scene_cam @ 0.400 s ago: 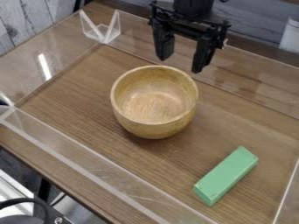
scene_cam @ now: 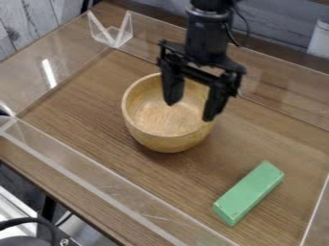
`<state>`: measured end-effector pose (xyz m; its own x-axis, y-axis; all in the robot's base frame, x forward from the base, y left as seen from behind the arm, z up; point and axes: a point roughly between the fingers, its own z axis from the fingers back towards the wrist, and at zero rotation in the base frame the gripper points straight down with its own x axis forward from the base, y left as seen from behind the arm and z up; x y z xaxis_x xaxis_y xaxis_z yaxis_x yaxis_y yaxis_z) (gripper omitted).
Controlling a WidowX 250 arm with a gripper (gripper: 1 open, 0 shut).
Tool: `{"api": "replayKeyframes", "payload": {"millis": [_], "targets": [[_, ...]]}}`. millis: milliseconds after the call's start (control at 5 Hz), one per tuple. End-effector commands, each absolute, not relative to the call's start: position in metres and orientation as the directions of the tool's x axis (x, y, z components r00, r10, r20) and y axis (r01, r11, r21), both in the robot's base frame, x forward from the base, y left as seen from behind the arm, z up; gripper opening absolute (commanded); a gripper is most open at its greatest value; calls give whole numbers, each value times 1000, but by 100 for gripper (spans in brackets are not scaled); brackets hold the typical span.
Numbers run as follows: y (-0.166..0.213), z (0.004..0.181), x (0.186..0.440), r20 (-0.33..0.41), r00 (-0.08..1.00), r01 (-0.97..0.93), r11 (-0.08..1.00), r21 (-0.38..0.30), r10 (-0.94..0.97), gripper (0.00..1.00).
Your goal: Put the green block in the brown bowl
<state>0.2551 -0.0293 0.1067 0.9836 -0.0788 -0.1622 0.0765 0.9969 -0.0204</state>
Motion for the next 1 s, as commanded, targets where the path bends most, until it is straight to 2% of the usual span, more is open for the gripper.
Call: {"api": "replayKeyframes", "payload": {"millis": [0,400,800], "targets": [[-61,115,245,-102,984,142,989,-30,-144,100],[-122,90,228,-99,966,238,971,-34,-240,100],[-125,61,224,-134,957,253,967,-40,-256,100]]}}
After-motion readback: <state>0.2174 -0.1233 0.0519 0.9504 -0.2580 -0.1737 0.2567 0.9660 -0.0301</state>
